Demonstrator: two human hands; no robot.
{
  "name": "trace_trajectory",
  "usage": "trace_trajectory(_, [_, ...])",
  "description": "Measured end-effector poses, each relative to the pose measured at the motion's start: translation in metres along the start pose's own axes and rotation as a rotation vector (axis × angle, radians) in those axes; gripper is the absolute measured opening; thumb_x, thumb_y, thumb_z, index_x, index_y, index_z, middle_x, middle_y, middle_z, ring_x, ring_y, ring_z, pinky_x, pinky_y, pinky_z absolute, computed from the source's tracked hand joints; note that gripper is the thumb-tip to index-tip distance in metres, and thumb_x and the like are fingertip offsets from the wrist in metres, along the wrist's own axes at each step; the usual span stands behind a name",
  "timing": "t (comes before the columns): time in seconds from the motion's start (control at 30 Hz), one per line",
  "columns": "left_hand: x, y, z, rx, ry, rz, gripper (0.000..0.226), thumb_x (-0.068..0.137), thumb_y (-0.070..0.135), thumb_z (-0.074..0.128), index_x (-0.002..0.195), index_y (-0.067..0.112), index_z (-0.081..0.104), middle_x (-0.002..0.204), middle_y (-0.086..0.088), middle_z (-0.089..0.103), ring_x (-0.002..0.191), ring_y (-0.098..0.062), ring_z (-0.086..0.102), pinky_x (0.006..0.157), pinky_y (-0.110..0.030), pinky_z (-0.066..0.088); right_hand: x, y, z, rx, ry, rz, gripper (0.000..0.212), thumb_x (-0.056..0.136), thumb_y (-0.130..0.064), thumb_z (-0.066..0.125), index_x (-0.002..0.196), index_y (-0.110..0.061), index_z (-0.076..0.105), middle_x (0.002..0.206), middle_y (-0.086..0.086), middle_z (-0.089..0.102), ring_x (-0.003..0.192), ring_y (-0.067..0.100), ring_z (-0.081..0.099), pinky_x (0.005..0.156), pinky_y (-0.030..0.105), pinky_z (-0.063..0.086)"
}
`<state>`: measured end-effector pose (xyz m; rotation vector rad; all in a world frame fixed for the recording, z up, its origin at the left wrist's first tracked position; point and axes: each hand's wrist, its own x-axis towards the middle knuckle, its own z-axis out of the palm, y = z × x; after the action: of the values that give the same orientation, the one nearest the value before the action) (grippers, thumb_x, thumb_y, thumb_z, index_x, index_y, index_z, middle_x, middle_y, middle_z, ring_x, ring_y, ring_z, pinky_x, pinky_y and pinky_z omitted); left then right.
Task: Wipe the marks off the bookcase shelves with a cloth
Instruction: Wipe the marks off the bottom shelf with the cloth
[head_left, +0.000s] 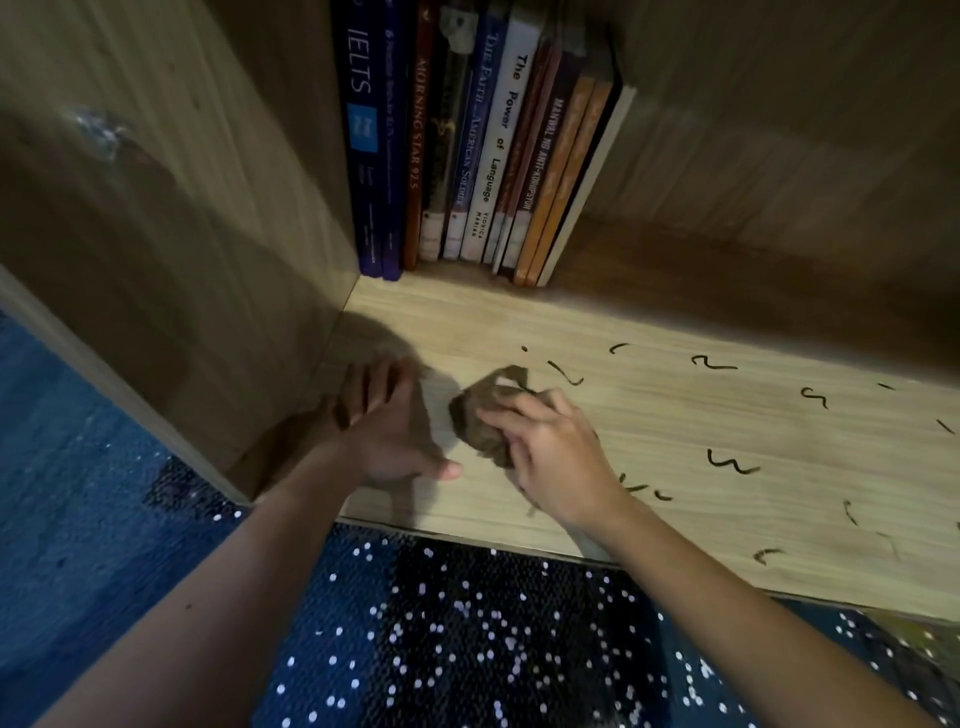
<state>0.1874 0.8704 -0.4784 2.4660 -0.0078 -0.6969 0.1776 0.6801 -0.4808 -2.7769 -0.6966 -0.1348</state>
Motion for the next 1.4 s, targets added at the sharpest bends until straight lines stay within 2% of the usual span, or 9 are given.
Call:
trace_trajectory(0.13, [0.001, 0.001, 0.0, 0.0, 0.024, -0.023, 0.125, 0.064, 0.045, 0.08, 0.148, 0.022, -0.01, 0.153, 0.0, -0.026, 0.138, -0.027, -0.028, 0.113, -0.054, -0.011, 0.029, 0.009, -0.016, -0.15, -0.122, 0.189, 0.04, 0.086, -0.019, 0.055, 0.125, -0.026, 0.055, 0.137, -0.003, 0.045, 0.115, 0.026, 0.035, 0.093, 0.036, 0.031])
trace_trajectory(0.27, [-0.005, 0.025, -0.008, 0.207, 0.033, -0.067, 0.116, 0.069, 0.048, 0.075, 0.149, 0.017, -0.002, 0.155, -0.009, -0.011, 0.141, -0.036, -0.007, 0.114, -0.051, 0.007, 0.001, -0.012, -0.021, -0.251, -0.223, 0.087, 0.036, 0.086, -0.028, 0.056, 0.122, -0.023, 0.056, 0.135, -0.001, 0.045, 0.124, 0.028, 0.031, 0.1, 0.04, 0.029])
trace_trajectory(0.4, [-0.005, 0.055, 0.007, 0.255, 0.105, -0.028, 0.102, 0.077, 0.051, 0.066, 0.15, 0.014, 0.005, 0.156, -0.004, -0.017, 0.142, -0.032, -0.011, 0.113, -0.053, -0.001, -0.023, 0.03, -0.047, -0.246, -0.196, 0.308, 0.029, 0.084, -0.021, 0.055, 0.112, -0.028, 0.062, 0.128, 0.0, 0.052, 0.118, 0.025, 0.037, 0.099, 0.04, 0.032])
trace_trajectory(0.5, [-0.001, 0.068, 0.022, 0.096, 0.047, -0.08, 0.115, 0.07, 0.064, 0.064, 0.15, 0.014, -0.002, 0.155, -0.007, -0.019, 0.142, -0.033, -0.017, 0.112, -0.053, -0.004, 0.006, 0.053, -0.043, -0.25, -0.177, 0.424, 0.031, 0.086, -0.009, 0.051, 0.109, -0.024, 0.063, 0.126, 0.003, 0.052, 0.12, 0.027, 0.035, 0.098, 0.04, 0.031])
trace_trajectory(0.67, [0.004, 0.067, 0.038, 0.164, 0.056, -0.113, 0.129, 0.066, 0.068, 0.065, 0.145, 0.016, -0.022, 0.151, -0.01, -0.031, 0.139, -0.032, -0.026, 0.111, -0.053, -0.01, 0.001, 0.042, -0.034, -0.234, -0.168, 0.303, 0.039, 0.088, -0.021, 0.051, 0.126, -0.029, 0.054, 0.14, -0.001, 0.041, 0.127, 0.028, 0.03, 0.096, 0.038, 0.032])
trace_trajectory(0.77, [0.006, 0.066, 0.038, 0.168, 0.05, -0.116, 0.131, 0.065, 0.069, 0.065, 0.144, 0.017, -0.024, 0.15, -0.01, -0.032, 0.138, -0.031, -0.027, 0.111, -0.052, -0.011, -0.042, 0.033, -0.034, -0.208, -0.069, 0.155, 0.04, 0.081, -0.024, 0.059, 0.121, -0.028, 0.059, 0.131, -0.003, 0.053, 0.117, 0.03, 0.042, 0.089, 0.038, 0.037])
trace_trajectory(1.03, [0.004, 0.06, 0.042, 0.071, 0.087, -0.054, 0.129, 0.065, 0.066, 0.068, 0.145, 0.019, -0.022, 0.15, -0.008, -0.034, 0.137, -0.027, -0.032, 0.109, -0.051, -0.017, 0.042, 0.05, -0.028, -0.127, -0.145, 0.319, 0.045, 0.089, -0.01, 0.05, 0.128, -0.031, 0.054, 0.143, -0.002, 0.039, 0.123, 0.027, 0.031, 0.1, 0.04, 0.029])
trace_trajectory(1.27, [0.005, 0.059, 0.042, 0.07, 0.083, -0.041, 0.13, 0.064, 0.066, 0.068, 0.145, 0.019, -0.021, 0.15, -0.008, -0.034, 0.136, -0.028, -0.032, 0.109, -0.05, -0.017, -0.014, 0.066, -0.032, -0.063, -0.133, 0.086, 0.051, 0.086, -0.004, 0.051, 0.129, -0.032, 0.052, 0.136, -0.01, 0.047, 0.097, 0.012, 0.031, 0.085, 0.034, 0.034])
trace_trajectory(1.4, [0.003, 0.061, 0.04, 0.075, 0.07, -0.061, 0.129, 0.065, 0.065, 0.068, 0.145, 0.019, -0.022, 0.149, -0.007, -0.034, 0.136, -0.029, -0.033, 0.109, -0.05, -0.017, 0.038, 0.067, -0.024, -0.058, -0.126, 0.246, 0.046, 0.091, -0.008, 0.044, 0.128, -0.032, 0.053, 0.142, -0.005, 0.042, 0.11, 0.025, 0.037, 0.095, 0.039, 0.035])
